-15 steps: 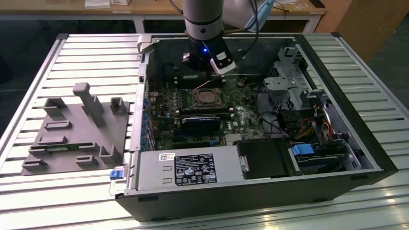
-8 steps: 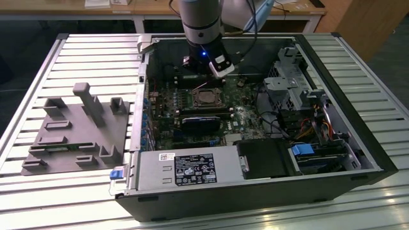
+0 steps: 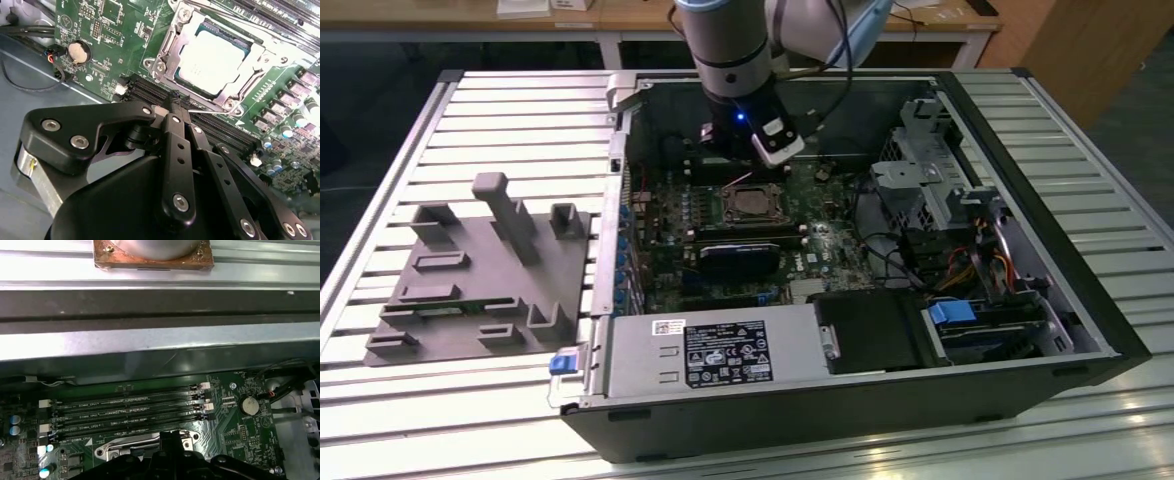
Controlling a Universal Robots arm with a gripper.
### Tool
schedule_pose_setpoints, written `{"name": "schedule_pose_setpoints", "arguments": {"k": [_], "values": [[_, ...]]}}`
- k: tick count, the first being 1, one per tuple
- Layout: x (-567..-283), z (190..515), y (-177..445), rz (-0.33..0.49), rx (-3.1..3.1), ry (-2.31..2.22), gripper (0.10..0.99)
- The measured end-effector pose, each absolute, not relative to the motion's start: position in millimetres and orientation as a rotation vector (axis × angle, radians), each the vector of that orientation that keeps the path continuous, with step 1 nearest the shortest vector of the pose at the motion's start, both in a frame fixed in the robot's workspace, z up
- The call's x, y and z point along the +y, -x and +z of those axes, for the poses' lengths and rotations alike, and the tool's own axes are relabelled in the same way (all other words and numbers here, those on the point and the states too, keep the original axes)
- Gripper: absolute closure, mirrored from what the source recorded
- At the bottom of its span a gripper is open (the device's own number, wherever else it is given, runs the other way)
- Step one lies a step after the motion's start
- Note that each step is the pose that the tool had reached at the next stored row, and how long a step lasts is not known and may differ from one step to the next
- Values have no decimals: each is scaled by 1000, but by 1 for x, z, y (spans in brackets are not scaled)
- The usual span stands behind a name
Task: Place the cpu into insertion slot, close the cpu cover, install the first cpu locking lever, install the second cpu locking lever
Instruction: 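Install the first cpu locking lever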
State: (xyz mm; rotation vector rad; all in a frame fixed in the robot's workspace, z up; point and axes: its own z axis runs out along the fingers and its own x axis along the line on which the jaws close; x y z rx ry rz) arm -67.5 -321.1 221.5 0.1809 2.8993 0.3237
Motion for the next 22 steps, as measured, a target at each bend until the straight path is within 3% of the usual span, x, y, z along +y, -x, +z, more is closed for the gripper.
{"name": "schedule_pose_setpoints", "arguments": {"k": [22], "values": [[-314, 213, 76, 299, 2844, -251, 984]]}}
